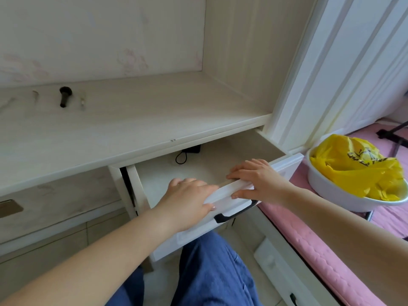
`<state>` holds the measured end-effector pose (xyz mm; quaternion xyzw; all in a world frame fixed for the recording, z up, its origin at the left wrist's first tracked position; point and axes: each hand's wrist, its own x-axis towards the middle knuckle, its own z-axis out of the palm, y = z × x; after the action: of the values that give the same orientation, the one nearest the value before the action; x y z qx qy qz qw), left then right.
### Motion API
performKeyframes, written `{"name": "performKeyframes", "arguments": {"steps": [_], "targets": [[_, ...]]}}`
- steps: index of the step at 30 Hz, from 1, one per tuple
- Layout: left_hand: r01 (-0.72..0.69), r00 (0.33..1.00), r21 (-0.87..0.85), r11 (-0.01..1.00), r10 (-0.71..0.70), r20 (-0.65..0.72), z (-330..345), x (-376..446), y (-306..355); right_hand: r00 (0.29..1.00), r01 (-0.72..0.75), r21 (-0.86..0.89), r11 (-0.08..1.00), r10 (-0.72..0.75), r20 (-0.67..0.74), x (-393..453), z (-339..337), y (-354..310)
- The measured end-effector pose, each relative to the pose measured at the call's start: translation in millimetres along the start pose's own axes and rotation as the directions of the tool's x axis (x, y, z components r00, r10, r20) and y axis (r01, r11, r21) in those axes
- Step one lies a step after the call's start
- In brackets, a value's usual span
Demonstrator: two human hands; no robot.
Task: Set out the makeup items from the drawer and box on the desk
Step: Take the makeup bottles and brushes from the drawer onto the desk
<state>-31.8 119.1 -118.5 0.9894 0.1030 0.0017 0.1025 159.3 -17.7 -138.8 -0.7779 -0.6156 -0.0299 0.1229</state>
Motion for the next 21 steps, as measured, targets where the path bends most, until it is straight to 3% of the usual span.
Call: {"name": "performKeyframes", "arguments": {"steps": [4,8,16,21], "targets": [[0.095,0.982,0.216,0.972,-0.057,-0.179,-8,8,-20,0.993,-0.024,0.012,1.000,0.025,-0.115,30,1,-8],[0.193,0.968,0.344,0.919,-0.121,-0.222,-26,20,-45,0.998,-0.003,-0.153,0.988,-0.008,-0.068,62,-11,-19],[0.316,0.947,0.387,0.866,-0.265,-0.179,-49,43,-79,0.997,0.007,-0.316,0.949,0.017,0.072,115,-16,-19],[0.357,0.934,0.298,0.885,-0.335,-0.122,-50,49,-92,0.994,-0.014,-0.254,0.967,0.040,0.097,134,-8,-17]]}}
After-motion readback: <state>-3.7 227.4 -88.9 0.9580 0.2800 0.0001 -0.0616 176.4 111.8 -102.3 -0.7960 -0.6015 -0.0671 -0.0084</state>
